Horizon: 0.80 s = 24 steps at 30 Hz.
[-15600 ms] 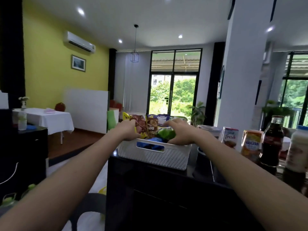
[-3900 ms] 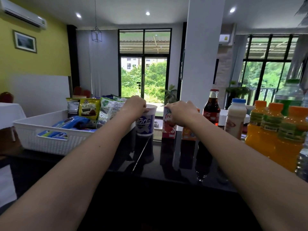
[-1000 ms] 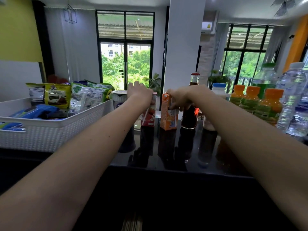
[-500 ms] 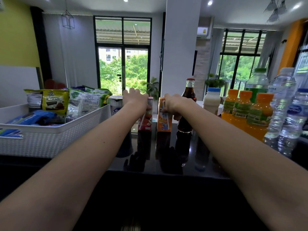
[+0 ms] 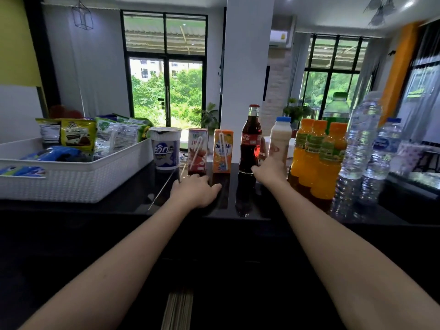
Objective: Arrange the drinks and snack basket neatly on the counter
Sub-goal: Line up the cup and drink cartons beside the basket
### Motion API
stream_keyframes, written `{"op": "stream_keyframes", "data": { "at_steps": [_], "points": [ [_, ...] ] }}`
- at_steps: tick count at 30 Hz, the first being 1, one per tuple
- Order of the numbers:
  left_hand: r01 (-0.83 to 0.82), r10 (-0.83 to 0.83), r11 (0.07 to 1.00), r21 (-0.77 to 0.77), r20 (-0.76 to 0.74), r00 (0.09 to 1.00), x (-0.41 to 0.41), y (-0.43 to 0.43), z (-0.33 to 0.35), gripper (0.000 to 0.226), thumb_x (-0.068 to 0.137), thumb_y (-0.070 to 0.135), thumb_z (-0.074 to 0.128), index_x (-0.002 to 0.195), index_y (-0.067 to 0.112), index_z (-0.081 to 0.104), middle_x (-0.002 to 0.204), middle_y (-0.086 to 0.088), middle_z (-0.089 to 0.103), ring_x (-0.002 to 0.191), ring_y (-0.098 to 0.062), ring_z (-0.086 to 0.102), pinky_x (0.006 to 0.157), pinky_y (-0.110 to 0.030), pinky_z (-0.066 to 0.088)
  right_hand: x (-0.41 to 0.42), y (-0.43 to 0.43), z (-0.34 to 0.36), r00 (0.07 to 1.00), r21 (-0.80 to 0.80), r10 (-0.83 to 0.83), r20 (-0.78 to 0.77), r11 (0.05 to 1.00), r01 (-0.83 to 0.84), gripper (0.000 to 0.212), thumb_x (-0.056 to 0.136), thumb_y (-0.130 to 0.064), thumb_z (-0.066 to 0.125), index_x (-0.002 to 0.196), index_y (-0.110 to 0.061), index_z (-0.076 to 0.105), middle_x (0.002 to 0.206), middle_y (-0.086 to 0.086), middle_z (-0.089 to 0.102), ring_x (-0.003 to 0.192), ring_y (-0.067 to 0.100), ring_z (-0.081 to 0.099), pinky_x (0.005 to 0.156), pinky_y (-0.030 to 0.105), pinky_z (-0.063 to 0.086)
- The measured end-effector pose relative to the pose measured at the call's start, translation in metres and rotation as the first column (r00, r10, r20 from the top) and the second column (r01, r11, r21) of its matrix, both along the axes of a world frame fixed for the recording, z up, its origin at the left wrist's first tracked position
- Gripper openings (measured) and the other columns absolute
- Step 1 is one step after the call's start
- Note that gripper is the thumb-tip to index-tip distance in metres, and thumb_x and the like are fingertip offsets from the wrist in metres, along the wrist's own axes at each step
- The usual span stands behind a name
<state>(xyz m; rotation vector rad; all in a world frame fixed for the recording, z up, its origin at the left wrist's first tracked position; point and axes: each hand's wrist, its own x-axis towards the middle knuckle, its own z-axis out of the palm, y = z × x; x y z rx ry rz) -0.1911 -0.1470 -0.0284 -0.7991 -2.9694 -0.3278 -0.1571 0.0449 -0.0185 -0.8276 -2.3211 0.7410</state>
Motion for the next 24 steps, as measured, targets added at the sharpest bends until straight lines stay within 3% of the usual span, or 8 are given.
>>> {"op": "stream_keyframes", "data": {
  "at_steps": [2,5,9,12,15,24],
  "points": [
    [-0.013,0.015,0.999,-0.039,0.047,0.999,0.0,0.0,-0.001,0.07,0.092,0.065,0.02,0.151,0.026,0.023,0.16,-0.005,0.017,0.146,-0.029,0.016,0.116,-0.053,0.011,-0.003,-0.001,-0.001,0.999,-0.027,0.031,0.029,0.999,-0.03,0.024,0.091,-0.027,0.058,0.103,-0.006,0.059,0.097,0.009,0.061,0.071,0.017,0.053,0.047,0.025,0.032],
    [-0.03,0.034,0.998,-0.053,0.065,0.997,-0.001,0.0,-0.002,0.072,0.091,0.068,0.018,0.152,0.03,0.016,0.161,-0.004,0.009,0.148,-0.03,0.008,0.117,-0.055,0.004,-0.013,-0.002,0.002,0.996,-0.01,0.076,0.049,0.997,-0.076,0.035,0.09,-0.033,0.06,0.112,-0.006,0.056,0.103,0.012,0.063,0.08,0.022,0.059,0.048,0.026,0.036],
    [-0.044,0.046,0.998,-0.034,0.053,0.998,-0.002,0.004,-0.004,0.072,0.09,0.068,0.019,0.152,0.031,0.016,0.161,-0.003,0.01,0.148,-0.029,0.007,0.117,-0.055,0.004,-0.031,0.0,0.002,0.997,-0.027,0.061,0.048,0.998,-0.06,0.06,0.084,-0.042,0.066,0.126,-0.006,0.045,0.118,0.014,0.059,0.104,0.03,0.059,0.074,0.036,0.053],
    [-0.055,0.057,0.998,-0.032,0.041,0.998,-0.003,0.005,-0.004,0.072,0.09,0.068,0.02,0.152,0.031,0.016,0.161,-0.002,0.012,0.148,-0.028,0.009,0.117,-0.055,0.005,-0.039,0.002,0.0,1.0,-0.037,0.029,0.006,0.999,-0.029,0.07,0.084,-0.043,0.067,0.135,-0.006,0.037,0.128,0.014,0.054,0.116,0.032,0.055,0.086,0.039,0.049],
    [-0.056,0.057,0.998,-0.027,0.037,0.998,-0.004,0.006,-0.004,0.072,0.09,0.068,0.021,0.152,0.031,0.017,0.161,-0.002,0.013,0.148,-0.028,0.009,0.116,-0.055,0.005,-0.045,0.005,-0.003,1.0,-0.014,0.001,-0.024,1.0,-0.001,0.074,0.082,-0.043,0.069,0.136,-0.007,0.035,0.129,0.014,0.053,0.118,0.032,0.054,0.087,0.039,0.048],
    [-0.056,0.056,0.998,-0.013,0.028,0.998,-0.006,0.005,-0.004,0.072,0.089,0.069,0.023,0.15,0.031,0.021,0.16,-0.002,0.016,0.147,-0.028,0.011,0.116,-0.055,0.007,-0.046,0.011,-0.002,0.996,-0.044,0.057,-0.075,0.997,-0.06,0.058,0.076,-0.036,0.074,0.123,-0.009,0.052,0.116,0.01,0.062,0.105,0.027,0.06,0.072,0.03,0.046]
  ]
}}
